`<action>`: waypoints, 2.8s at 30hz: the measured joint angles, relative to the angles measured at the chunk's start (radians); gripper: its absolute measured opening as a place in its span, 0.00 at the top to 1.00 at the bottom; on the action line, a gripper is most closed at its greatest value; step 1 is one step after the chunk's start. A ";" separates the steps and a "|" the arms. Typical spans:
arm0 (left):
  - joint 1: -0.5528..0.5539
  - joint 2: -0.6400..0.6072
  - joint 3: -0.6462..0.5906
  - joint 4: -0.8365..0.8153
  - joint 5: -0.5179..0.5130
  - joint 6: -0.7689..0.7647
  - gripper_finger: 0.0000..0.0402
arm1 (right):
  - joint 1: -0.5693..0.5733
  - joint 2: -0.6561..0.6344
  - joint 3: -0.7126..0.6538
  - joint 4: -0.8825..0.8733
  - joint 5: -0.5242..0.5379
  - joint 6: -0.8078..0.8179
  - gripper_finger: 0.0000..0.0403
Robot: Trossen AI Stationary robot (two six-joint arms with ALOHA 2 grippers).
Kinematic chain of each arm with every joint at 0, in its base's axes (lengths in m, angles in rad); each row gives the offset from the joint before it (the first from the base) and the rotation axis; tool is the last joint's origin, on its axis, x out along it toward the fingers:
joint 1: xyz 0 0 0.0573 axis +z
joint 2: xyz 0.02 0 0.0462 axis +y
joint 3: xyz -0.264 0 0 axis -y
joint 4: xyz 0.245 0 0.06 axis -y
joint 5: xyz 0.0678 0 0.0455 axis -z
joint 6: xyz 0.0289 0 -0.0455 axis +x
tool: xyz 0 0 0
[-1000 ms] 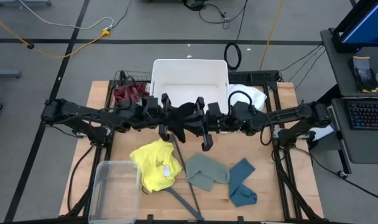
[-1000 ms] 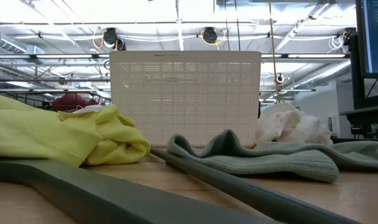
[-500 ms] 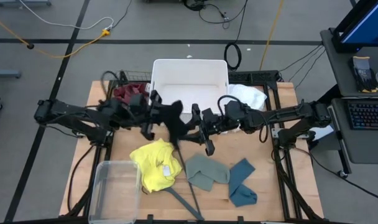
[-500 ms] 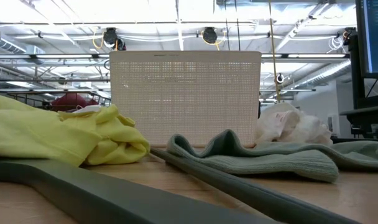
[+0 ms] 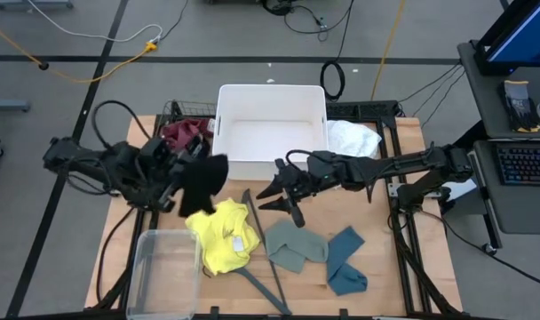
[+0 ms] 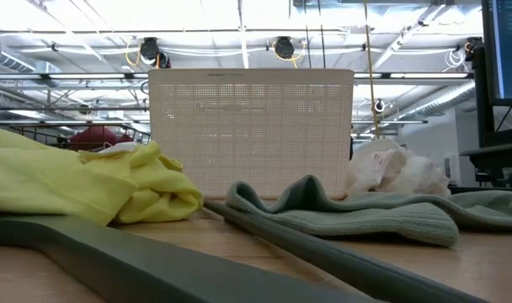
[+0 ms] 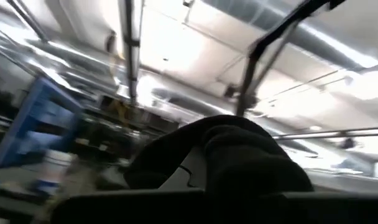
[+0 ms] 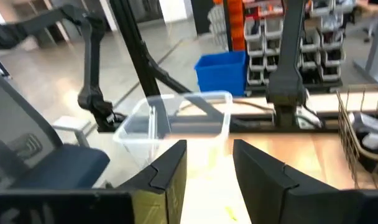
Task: Pick & Place Cloths
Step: Put the black sock into the transparent bin
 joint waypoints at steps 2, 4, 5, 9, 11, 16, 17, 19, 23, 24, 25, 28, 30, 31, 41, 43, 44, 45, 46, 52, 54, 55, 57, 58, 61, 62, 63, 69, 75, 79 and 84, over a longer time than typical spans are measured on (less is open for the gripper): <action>-0.040 -0.005 0.000 0.000 0.000 -0.025 1.00 | 0.000 0.000 0.000 -0.026 0.003 -0.007 0.70; -0.076 -0.005 0.000 -0.002 -0.003 -0.049 1.00 | 0.000 0.000 0.000 -0.031 0.004 -0.021 0.71; -0.094 -0.005 0.000 -0.010 -0.005 -0.067 1.00 | 0.000 0.000 0.000 -0.033 0.004 -0.029 0.72; -0.161 -0.005 0.000 -0.072 -0.063 -0.162 1.00 | 0.000 0.000 0.000 -0.035 0.005 -0.058 0.77; -0.196 -0.004 0.000 -0.116 -0.121 -0.213 1.00 | 0.000 -0.003 0.000 -0.036 0.005 -0.075 0.79; -0.279 -0.004 0.000 -0.211 -0.233 -0.383 1.00 | -0.006 -0.012 0.000 -0.038 0.007 -0.098 0.89; -0.296 -0.004 0.000 -0.234 -0.255 -0.418 1.00 | -0.006 -0.017 0.000 -0.045 0.007 -0.103 0.92; -0.330 -0.004 0.000 -0.282 -0.304 -0.495 1.00 | -0.007 -0.026 -0.002 -0.050 0.007 -0.113 0.97; -0.399 -0.004 0.000 -0.367 -0.386 -0.639 1.00 | -0.006 -0.044 -0.001 -0.058 0.007 -0.130 0.98; -0.417 -0.004 0.000 -0.389 -0.405 -0.671 1.00 | -0.006 -0.048 -0.001 -0.060 0.007 -0.130 0.98; -0.435 -0.004 0.000 -0.409 -0.425 -0.703 1.00 | -0.006 -0.050 -0.001 -0.055 0.008 -0.131 0.99; -0.488 -0.004 0.000 -0.478 -0.472 -0.801 1.00 | -0.007 -0.075 -0.001 -0.084 0.009 -0.132 1.00; -0.523 -0.004 0.000 -0.532 -0.486 -0.867 1.00 | -0.007 -0.082 -0.001 -0.072 0.009 -0.132 1.00; -0.540 -0.004 0.000 -0.562 -0.487 -0.900 1.00 | -0.007 -0.091 0.000 -0.077 0.009 -0.132 1.00; -0.673 -0.004 0.000 -0.863 -0.499 -1.336 1.00 | -0.006 -0.166 -0.001 -0.116 0.008 -0.131 1.00; -0.697 -0.004 0.000 -0.913 -0.491 -1.420 1.00 | -0.006 -0.181 -0.001 -0.132 0.009 -0.131 1.00; -0.707 -0.004 0.000 -0.941 -0.485 -1.463 1.00 | -0.005 -0.187 -0.001 -0.143 0.009 -0.130 1.00; -0.716 -0.004 0.000 -0.969 -0.469 -1.504 1.00 | -0.004 -0.189 -0.001 -0.149 0.009 -0.130 1.00; -0.723 -0.004 0.000 -0.999 -0.448 -1.545 1.00 | -0.004 -0.191 -0.001 -0.152 0.009 -0.130 1.00; -0.750 -0.004 0.000 -1.191 -0.281 -1.803 1.00 | 0.002 -0.201 -0.001 -0.195 0.009 -0.130 1.00; -0.753 -0.004 0.000 -1.242 -0.232 -1.871 1.00 | 0.007 -0.201 -0.001 -0.211 0.008 -0.130 1.00; -0.753 -0.004 0.000 -1.269 -0.210 -1.901 1.00 | 0.010 -0.201 -0.001 -0.214 0.009 -0.130 1.00; -0.753 -0.003 0.000 -1.319 -0.176 -1.945 1.00 | 0.010 -0.201 -0.001 -0.214 0.015 -0.130 1.00; -0.753 -0.001 0.000 -1.342 -0.160 -1.966 1.00 | 0.010 -0.201 -0.001 -0.215 0.025 -0.130 1.00; -0.752 0.012 0.000 -1.398 -0.103 -2.023 1.00 | 0.010 -0.200 -0.001 -0.219 0.031 -0.131 1.00; -0.752 0.019 0.000 -1.412 -0.080 -2.040 1.00 | 0.010 -0.200 -0.001 -0.219 0.031 -0.134 1.00; -0.752 0.027 0.000 -1.426 -0.056 -2.055 1.00 | 0.010 -0.200 -0.001 -0.219 0.031 -0.136 1.00; -0.752 0.102 0.000 -1.448 -0.018 -2.115 1.00 | 0.010 -0.200 -0.001 -0.219 0.030 -0.147 1.00; -0.752 0.187 0.000 -1.440 -0.017 -2.144 1.00 | 0.010 -0.200 -0.001 -0.219 0.031 -0.181 1.00; -0.752 0.232 0.000 -1.440 -0.017 -2.165 1.00 | 0.010 -0.200 -0.001 -0.219 0.031 -0.183 1.00; -0.752 0.277 0.000 -1.443 0.061 -2.195 1.00 | 0.010 -0.200 -0.001 -0.218 0.030 -0.186 1.00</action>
